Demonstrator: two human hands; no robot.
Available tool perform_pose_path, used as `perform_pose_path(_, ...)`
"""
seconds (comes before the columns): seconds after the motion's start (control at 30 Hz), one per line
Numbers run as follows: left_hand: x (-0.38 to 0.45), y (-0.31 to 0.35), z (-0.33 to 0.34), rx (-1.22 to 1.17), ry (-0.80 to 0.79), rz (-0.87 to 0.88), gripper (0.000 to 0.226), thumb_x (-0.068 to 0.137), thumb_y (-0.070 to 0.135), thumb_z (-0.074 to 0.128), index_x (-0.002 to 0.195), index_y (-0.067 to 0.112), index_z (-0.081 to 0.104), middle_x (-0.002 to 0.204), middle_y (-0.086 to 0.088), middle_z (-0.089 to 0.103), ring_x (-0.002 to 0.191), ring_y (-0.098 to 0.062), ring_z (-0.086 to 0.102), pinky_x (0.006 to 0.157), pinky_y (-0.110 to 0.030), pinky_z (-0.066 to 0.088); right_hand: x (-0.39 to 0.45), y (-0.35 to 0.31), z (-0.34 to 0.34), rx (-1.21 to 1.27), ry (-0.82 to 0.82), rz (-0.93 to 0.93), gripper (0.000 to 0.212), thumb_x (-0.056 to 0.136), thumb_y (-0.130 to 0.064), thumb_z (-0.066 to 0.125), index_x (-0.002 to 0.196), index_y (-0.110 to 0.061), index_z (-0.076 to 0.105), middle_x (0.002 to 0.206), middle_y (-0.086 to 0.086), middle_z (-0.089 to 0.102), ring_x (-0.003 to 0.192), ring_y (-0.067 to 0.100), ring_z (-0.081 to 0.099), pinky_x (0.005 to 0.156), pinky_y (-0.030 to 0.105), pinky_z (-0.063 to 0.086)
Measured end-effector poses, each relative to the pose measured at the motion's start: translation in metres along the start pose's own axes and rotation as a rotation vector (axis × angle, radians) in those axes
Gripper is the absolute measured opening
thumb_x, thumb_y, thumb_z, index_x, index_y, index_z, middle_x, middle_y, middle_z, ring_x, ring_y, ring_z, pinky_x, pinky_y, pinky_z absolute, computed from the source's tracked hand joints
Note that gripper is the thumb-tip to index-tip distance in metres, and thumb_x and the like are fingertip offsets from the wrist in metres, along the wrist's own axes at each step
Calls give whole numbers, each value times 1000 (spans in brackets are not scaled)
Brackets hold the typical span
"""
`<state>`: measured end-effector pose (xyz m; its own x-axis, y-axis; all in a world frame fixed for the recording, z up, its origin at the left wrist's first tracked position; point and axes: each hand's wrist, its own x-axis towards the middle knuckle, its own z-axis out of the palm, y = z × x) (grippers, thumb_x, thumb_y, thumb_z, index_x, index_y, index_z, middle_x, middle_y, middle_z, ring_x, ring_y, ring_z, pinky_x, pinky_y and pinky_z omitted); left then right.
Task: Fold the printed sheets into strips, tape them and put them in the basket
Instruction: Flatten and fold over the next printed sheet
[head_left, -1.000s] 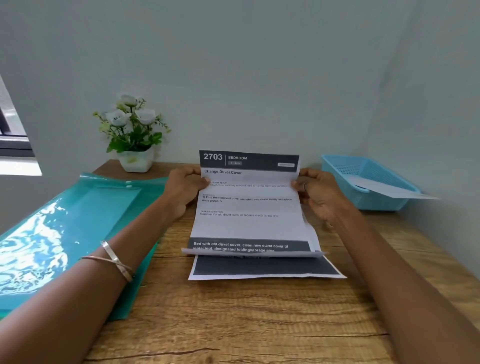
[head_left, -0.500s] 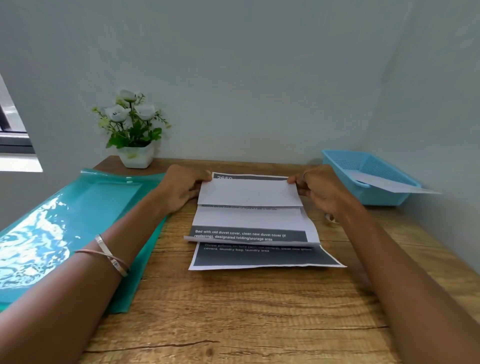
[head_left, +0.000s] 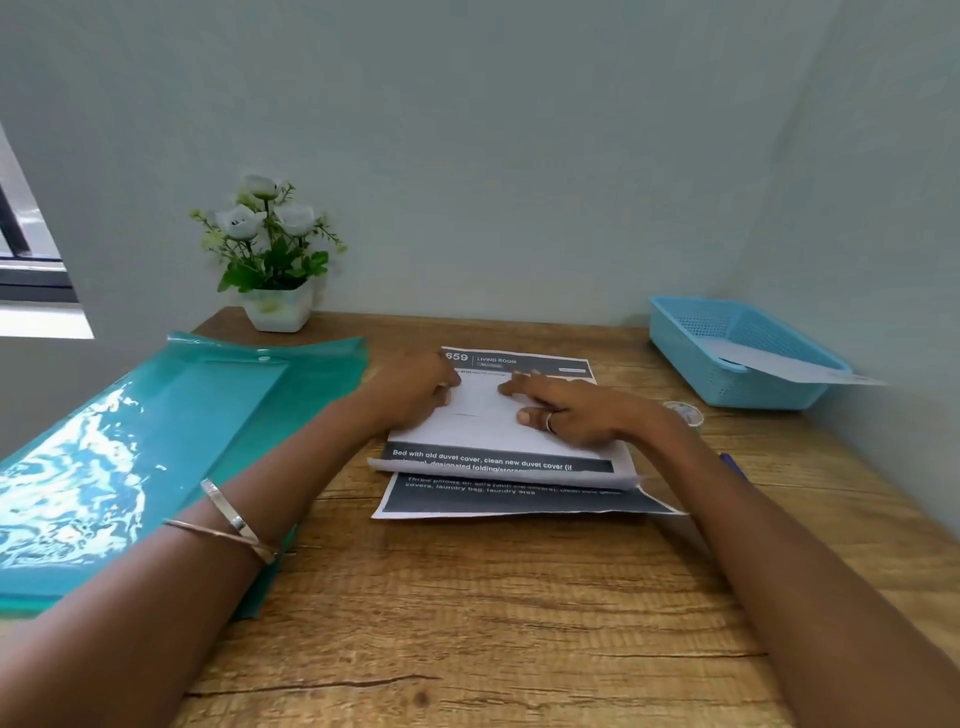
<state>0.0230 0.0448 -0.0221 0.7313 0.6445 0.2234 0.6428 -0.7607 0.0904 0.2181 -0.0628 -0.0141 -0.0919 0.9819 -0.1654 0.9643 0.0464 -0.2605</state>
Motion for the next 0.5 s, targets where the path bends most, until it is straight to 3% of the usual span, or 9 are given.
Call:
perform_pose_path(0.07, -2, 2, 2, 41, -124, 30, 44, 99, 32, 43, 141, 21, 42, 146, -4, 38, 131, -25, 38, 104, -33, 29, 3, -1, 1, 12, 1, 26, 49, 101, -42, 35, 147, -29, 26, 159, -2, 19, 148, 18, 11, 119, 41, 14)
perform_pose_path(0.13, -2, 3, 7, 98, -217, 64, 49, 101, 40, 30, 148, 32, 24, 156, 1, 21, 141, -26, 23, 113, -42, 19, 6, -7, 6, -8, 53, 28, 47, 100, -44, 34, 144, -27, 29, 156, 3, 26, 146, 21, 17, 116, 46, 20)
perform_pose_path(0.2, -2, 2, 11, 115, -261, 80, 50, 101, 43, 23, 149, 38, 12, 159, 6, 11, 145, -29, 11, 116, -50, 11, 9, -15, 12, -41, 80, 2, 50, 102, -39, 32, 147, -18, 25, 158, 8, 21, 148, 22, 11, 118, 42, 17)
perform_pose_path(0.27, -3, 1, 11, 112, -269, 66, 50, 101, 44, 21, 149, 38, 10, 160, 7, 8, 145, -30, 8, 115, -49, 9, 7, -18, 13, -73, 66, 1, 55, 103, -34, 28, 151, -8, 16, 160, 10, 10, 148, 21, 5, 118, 34, 9)
perform_pose_path(0.37, -4, 3, 11, 112, -257, 61, 51, 101, 44, 20, 150, 35, 11, 160, 7, 9, 145, -30, 9, 115, -47, 9, -5, -12, -1, -87, 26, 81, 54, 104, -33, 22, 152, -8, 13, 160, 7, 5, 148, 19, 5, 116, 29, 7)
perform_pose_path(0.43, -4, 1, 11, 82, -261, 55, 52, 101, 45, 19, 150, 33, 11, 160, 8, 9, 146, -30, 8, 116, -47, 9, -11, -7, -11, -62, -6, 161, 53, 104, -34, 24, 151, -8, 21, 160, 7, 12, 147, 20, 10, 115, 30, 11)
perform_pose_path(0.5, -4, -4, 13, 42, -273, 55, 52, 100, 47, 20, 150, 35, 12, 159, 9, 8, 146, -28, 7, 118, -49, 9, -15, -6, -17, -41, -35, 191, 54, 102, -41, 29, 145, -8, 36, 154, 8, 31, 142, 24, 27, 114, 36, 19)
